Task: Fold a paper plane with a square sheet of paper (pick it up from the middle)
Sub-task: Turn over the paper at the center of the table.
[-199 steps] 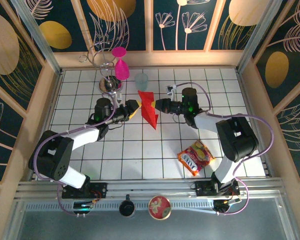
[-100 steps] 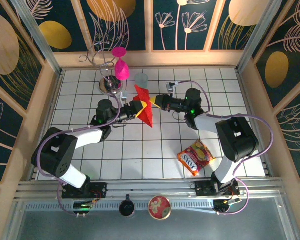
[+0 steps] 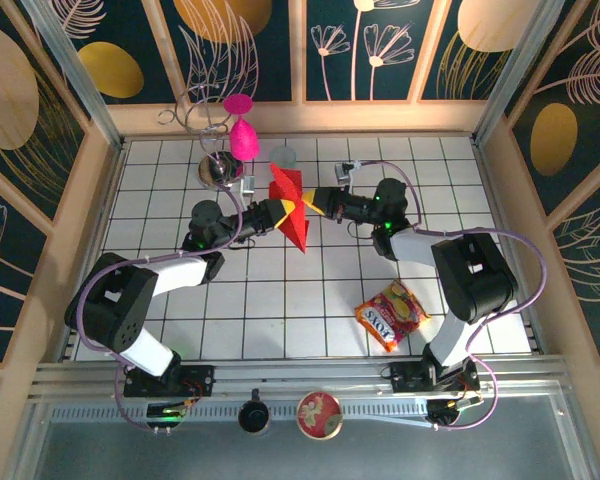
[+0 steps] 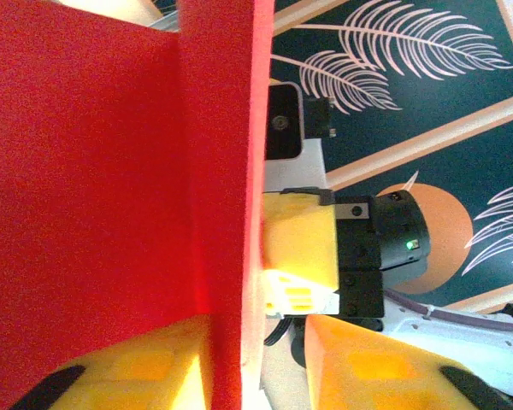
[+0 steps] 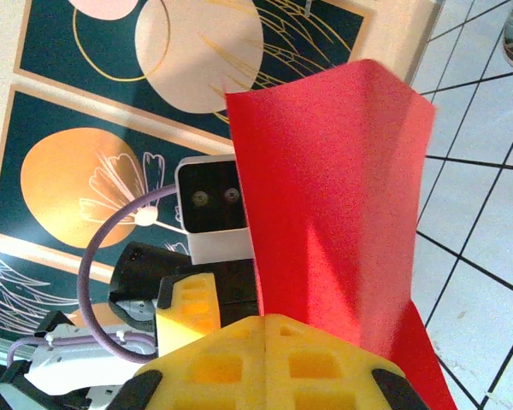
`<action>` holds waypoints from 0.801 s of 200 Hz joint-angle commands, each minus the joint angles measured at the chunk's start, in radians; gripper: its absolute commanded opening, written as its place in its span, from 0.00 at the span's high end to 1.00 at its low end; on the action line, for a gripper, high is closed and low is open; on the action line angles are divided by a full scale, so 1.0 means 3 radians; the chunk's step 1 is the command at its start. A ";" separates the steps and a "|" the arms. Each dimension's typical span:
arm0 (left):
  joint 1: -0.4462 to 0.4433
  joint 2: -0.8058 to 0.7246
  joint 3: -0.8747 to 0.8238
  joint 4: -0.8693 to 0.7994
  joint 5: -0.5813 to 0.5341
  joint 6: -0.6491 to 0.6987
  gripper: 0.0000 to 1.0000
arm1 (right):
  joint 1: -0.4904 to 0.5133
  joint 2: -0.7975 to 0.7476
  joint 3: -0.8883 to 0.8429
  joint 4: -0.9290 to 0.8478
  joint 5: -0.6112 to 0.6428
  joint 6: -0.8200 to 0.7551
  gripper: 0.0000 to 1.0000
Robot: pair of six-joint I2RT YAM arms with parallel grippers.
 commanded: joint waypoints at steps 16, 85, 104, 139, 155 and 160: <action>-0.0019 0.0038 0.0027 0.0127 0.0069 0.0056 0.75 | -0.0048 0.0049 -0.0054 -0.0036 -0.0036 -0.0092 0.99; -0.0019 -0.0037 0.0140 -0.0496 -0.0053 0.0391 0.90 | -0.0113 -0.0081 -0.0061 -0.0453 0.0041 -0.0381 0.79; -0.0019 -0.0125 0.0210 -0.0920 -0.0150 0.0631 0.91 | -0.0199 -0.0254 -0.0049 -0.1007 0.0206 -0.0762 0.68; -0.0019 -0.0311 0.0584 -0.2381 -0.0647 0.1433 0.90 | -0.0352 -0.0621 0.0180 -0.2579 0.0988 -0.1826 0.58; -0.0023 -0.0327 0.0885 -0.3196 -0.1068 0.1829 0.90 | -0.0399 -0.0766 0.0250 -0.3065 0.1403 -0.2129 0.56; -0.0028 -0.0321 0.0978 -0.3420 -0.1207 0.1942 0.90 | -0.0423 -0.0805 0.0264 -0.3173 0.1535 -0.2197 0.56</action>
